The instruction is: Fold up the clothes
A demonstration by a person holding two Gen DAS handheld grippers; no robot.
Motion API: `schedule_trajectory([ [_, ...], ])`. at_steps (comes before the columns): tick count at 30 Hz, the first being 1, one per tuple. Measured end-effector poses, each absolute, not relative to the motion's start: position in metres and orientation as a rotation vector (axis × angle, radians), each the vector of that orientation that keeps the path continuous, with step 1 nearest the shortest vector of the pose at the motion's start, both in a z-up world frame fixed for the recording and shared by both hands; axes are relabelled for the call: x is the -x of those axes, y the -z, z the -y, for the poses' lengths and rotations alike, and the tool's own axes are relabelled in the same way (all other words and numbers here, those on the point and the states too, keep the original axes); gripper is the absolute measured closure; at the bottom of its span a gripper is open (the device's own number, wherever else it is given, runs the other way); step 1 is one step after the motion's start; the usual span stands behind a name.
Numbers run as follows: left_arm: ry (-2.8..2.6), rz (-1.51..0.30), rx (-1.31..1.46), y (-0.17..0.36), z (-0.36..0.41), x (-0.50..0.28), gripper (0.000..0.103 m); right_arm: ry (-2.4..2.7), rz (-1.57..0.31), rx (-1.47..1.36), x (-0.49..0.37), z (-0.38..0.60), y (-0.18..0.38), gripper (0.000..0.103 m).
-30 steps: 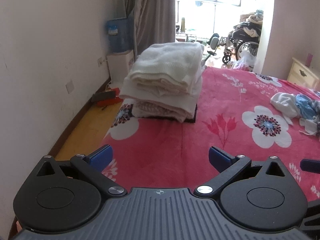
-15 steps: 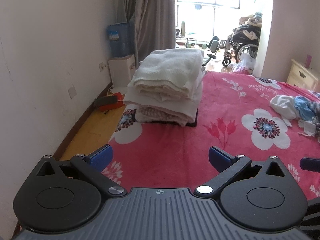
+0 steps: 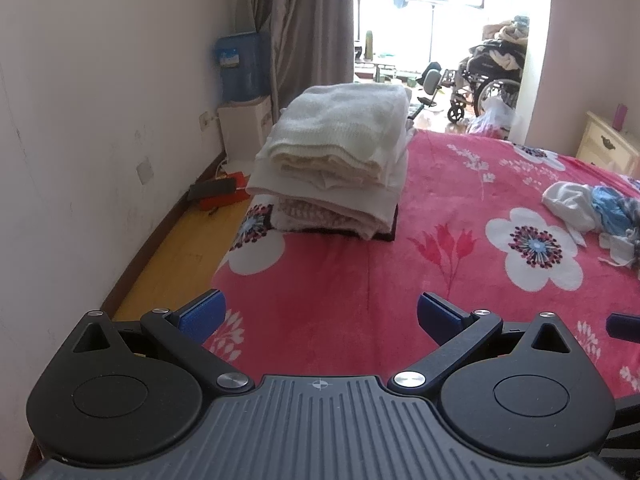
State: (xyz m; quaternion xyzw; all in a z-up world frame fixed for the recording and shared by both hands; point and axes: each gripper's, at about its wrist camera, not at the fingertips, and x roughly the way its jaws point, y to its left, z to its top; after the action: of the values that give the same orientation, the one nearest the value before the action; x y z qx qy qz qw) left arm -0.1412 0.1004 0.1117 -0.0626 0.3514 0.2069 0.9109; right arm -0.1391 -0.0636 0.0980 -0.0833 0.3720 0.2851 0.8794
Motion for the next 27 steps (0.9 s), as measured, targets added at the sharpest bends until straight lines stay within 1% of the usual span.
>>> schedule_trajectory([
  [27, -0.429, -0.724, 0.096, -0.1127, -0.0976, 0.1410, 0.000, -0.584, -0.770, 0.209, 0.1448, 0.0611, -0.0978, 0.003],
])
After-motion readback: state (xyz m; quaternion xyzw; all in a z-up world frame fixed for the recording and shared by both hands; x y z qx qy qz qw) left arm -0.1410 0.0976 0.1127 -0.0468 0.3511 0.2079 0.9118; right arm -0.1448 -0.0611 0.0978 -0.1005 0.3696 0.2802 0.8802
